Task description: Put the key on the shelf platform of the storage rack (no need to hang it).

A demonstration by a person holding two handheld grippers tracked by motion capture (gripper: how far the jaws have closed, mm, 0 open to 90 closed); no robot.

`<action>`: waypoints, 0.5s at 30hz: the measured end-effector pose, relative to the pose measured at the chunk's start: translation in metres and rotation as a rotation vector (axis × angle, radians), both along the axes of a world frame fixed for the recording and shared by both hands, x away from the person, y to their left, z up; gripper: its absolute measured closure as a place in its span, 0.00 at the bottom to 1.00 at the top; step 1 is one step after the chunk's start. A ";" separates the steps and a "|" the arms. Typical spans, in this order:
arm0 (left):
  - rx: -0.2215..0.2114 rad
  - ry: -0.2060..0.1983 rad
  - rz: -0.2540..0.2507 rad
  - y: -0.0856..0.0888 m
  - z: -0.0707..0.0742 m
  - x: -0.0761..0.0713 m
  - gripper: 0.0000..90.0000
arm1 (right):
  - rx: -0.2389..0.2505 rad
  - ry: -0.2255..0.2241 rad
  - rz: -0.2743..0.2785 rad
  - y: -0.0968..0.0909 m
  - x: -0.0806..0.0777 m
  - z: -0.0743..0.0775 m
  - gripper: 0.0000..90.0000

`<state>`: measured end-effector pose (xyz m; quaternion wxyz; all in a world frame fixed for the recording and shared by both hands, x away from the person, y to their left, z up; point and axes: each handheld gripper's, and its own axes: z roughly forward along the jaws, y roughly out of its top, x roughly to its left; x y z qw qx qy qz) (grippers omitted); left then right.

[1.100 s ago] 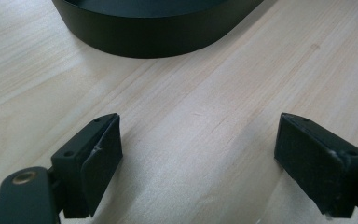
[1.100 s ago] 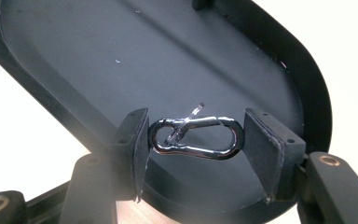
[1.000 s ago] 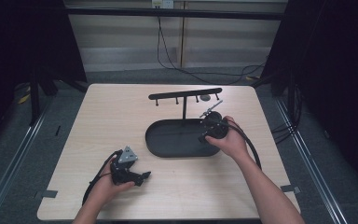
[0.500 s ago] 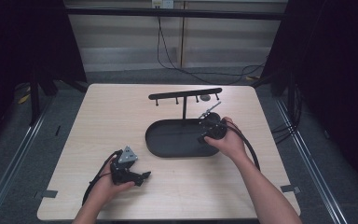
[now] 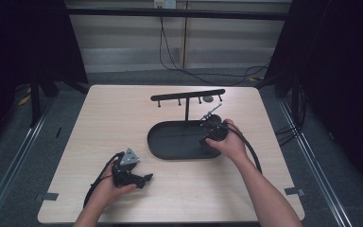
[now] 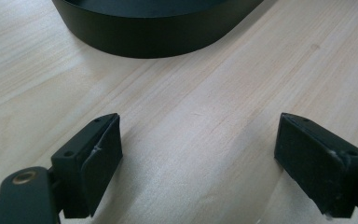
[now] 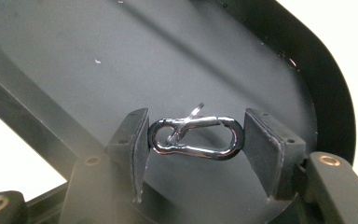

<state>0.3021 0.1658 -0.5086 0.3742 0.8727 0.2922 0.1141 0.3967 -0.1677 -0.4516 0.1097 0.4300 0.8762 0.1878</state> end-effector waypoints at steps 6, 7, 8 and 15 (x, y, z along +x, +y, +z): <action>0.001 0.001 -0.005 0.000 0.000 0.000 0.16 | -0.004 0.002 -0.003 0.003 0.001 -0.004 0.47; 0.001 0.001 -0.005 0.000 0.000 0.000 0.16 | -0.004 0.001 -0.003 0.003 0.001 -0.005 0.47; 0.001 0.000 -0.006 0.000 0.000 0.000 0.16 | -0.005 0.000 0.000 0.004 0.001 -0.005 0.47; -0.002 -0.002 -0.008 0.000 0.000 0.000 0.16 | -0.010 0.002 -0.001 0.004 0.003 -0.009 0.47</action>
